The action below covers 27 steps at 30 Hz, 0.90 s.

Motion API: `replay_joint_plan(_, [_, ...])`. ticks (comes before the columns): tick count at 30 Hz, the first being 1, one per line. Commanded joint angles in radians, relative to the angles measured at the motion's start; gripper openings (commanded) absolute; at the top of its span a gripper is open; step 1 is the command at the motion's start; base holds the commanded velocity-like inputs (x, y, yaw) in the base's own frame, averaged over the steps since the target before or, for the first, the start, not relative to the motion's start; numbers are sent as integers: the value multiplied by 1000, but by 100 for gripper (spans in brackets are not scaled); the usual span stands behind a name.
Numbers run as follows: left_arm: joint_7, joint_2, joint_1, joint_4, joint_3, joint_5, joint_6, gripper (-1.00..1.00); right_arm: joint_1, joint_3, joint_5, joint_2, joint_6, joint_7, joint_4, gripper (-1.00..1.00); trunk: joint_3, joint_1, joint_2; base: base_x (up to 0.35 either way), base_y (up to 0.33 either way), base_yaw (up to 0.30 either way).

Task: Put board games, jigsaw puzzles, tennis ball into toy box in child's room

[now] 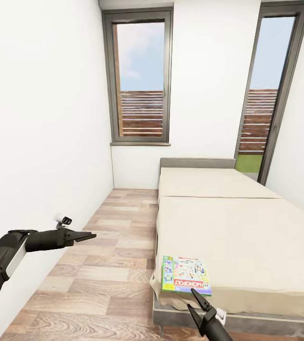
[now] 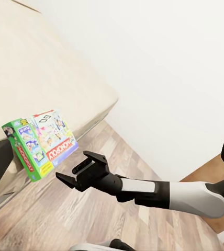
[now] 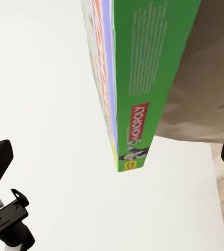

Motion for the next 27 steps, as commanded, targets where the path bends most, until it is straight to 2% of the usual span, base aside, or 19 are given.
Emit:
replay_joint_plan(1, [-2,1,-1,0,-3,4,11,100,-1,-3,-3,1,9,1,0,100,-1,0,0,0,0,0])
replay_joint_plan(17, [-2,1,-1,0,-3,4,9,100,-1,-3,-3,1,9,1,0,100,-1,0,0,1,0,0])
replay_joint_plan(27, [-2,1,-1,0,-3,5,8,100,-1,-3,-3,1,9,1,0,100,-1,0,0,76,50,0])
